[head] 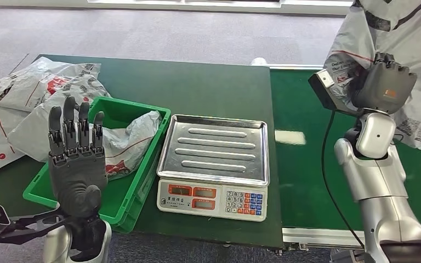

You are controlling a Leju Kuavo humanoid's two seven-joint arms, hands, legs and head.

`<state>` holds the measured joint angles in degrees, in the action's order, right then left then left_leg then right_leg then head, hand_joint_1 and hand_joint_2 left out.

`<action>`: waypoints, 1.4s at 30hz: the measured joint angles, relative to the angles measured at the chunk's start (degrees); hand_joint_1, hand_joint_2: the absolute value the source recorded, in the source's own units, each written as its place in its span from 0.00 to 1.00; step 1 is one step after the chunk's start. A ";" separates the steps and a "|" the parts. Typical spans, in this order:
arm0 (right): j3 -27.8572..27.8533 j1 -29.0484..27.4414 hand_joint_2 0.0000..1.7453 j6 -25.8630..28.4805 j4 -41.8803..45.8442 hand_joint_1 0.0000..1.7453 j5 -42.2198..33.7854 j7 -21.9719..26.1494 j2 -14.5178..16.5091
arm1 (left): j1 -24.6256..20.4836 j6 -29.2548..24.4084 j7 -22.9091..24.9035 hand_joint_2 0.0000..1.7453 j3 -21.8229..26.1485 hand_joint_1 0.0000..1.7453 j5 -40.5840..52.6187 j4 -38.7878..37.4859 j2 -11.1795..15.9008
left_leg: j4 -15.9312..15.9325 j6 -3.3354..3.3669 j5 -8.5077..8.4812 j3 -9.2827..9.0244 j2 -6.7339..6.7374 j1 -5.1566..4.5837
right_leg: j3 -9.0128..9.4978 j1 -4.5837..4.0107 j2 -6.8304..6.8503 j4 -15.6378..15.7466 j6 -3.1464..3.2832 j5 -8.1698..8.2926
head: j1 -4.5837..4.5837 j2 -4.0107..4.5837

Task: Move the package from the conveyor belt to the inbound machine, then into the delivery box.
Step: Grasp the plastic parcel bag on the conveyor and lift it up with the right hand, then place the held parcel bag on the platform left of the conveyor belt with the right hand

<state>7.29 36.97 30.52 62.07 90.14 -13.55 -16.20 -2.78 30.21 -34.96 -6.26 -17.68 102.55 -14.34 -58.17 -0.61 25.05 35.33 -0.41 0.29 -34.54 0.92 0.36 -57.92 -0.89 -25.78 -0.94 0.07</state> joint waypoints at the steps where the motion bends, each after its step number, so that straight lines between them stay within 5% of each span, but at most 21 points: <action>1: 0.33 -0.17 1.00 -0.08 1.20 1.00 -0.01 0.00 0.05 | -0.09 0.00 0.01 1.00 0.01 0.00 -0.01 0.00 0.00 | 0.00 0.00 0.00 0.00 0.01 -0.01 | 0.01 0.01 -0.02 0.00 0.00 0.00 | 0.00 0.00; 10: 3.06 -0.80 1.00 0.69 5.41 1.00 -0.04 1.55 1.36 | -0.71 0.30 -0.16 1.00 0.01 0.00 -0.11 -0.33 0.01 | 0.00 0.00 0.01 0.02 0.06 -0.05 | 0.03 0.04 -0.10 0.00 -0.02 0.02 | 0.01 0.00; 14: 10.65 0.02 1.00 -3.40 5.77 1.00 -0.03 5.73 6.46 | -2.39 1.13 -1.48 1.00 0.01 0.00 -0.20 -2.16 0.17 | 0.04 -0.08 0.01 -0.15 0.41 -0.02 | -0.03 -0.11 -0.51 -0.01 0.10 0.08 | 0.00 0.00; 22: 26.69 3.26 1.00 -6.67 5.10 1.00 -0.17 5.72 13.52 | -4.24 1.75 -3.61 1.00 0.01 0.00 -0.31 -6.14 0.67 | 0.09 -0.30 -0.14 -0.08 0.23 0.25 | -0.05 -0.29 -0.30 -0.02 0.26 0.06 | 0.00 0.00; 25: 28.53 3.59 1.00 -8.80 4.23 1.00 -2.95 11.79 15.31 | -4.53 1.80 -4.13 1.00 0.01 0.00 -0.46 -7.13 0.96 | 0.08 -0.30 -0.12 -0.06 0.24 0.25 | -0.05 -0.26 -0.32 -0.02 0.26 0.06 | 0.00 0.00; 30: 32.39 2.96 1.00 -21.72 0.68 1.00 -20.40 31.98 19.32 | -4.65 2.03 -4.58 1.00 0.01 0.00 -0.19 -8.23 1.36 | 0.08 -0.32 -0.10 -0.08 0.26 0.25 | -0.08 -0.28 -0.37 -0.01 0.28 0.07 | -0.01 0.00; 35: 37.58 2.83 1.00 -22.93 -2.37 0.99 -26.93 33.51 21.55 | -4.23 1.07 -4.05 1.00 0.01 0.00 0.13 -7.87 1.54 | 0.08 -0.34 -0.11 -0.04 0.14 0.25 | -0.06 -0.33 -0.22 -0.01 0.34 0.03 | 0.00 0.00; 37: 38.42 3.19 1.00 -23.38 -2.97 0.49 -27.92 33.60 21.85 | -3.97 0.96 -3.99 1.00 0.01 0.00 0.11 -7.56 1.66 | 0.08 -0.34 -0.11 -0.04 0.15 0.25 | -0.07 -0.32 -0.25 -0.01 0.35 0.03 | 0.00 0.00; 39: 38.92 3.46 0.50 -23.78 -3.37 0.00 -28.61 33.70 22.12 | -3.69 0.93 -3.95 1.00 0.01 0.00 0.09 -7.21 1.75 | 0.08 -0.34 -0.11 -0.04 0.15 0.25 | -0.06 -0.30 -0.24 -0.01 0.35 0.03 | 0.00 0.00; 41: 39.29 3.71 0.00 -24.10 -3.69 0.00 -29.16 33.68 22.35 | -3.41 0.88 -3.90 1.00 0.01 0.00 0.08 -6.87 1.85 | 0.08 -0.34 -0.11 -0.04 0.15 0.25 | -0.06 -0.30 -0.23 -0.01 0.35 0.03 | 0.00 0.00; 42: 39.47 3.84 0.00 -24.18 -3.84 0.00 -29.43 33.63 22.44 | -3.32 0.85 -3.87 1.00 0.01 0.00 0.08 -6.73 1.91 | 0.08 -0.34 -0.11 -0.04 0.15 0.25 | -0.06 -0.30 -0.23 -0.01 0.35 0.03 | 0.00 0.00</action>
<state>46.76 40.81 6.33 58.23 60.71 20.08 6.24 -6.10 31.06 -38.83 -6.25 -17.59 95.82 -12.43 -58.09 -0.95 24.94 35.29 -0.26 0.54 -34.60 0.63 0.13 -57.93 -0.55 -25.75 -0.94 0.07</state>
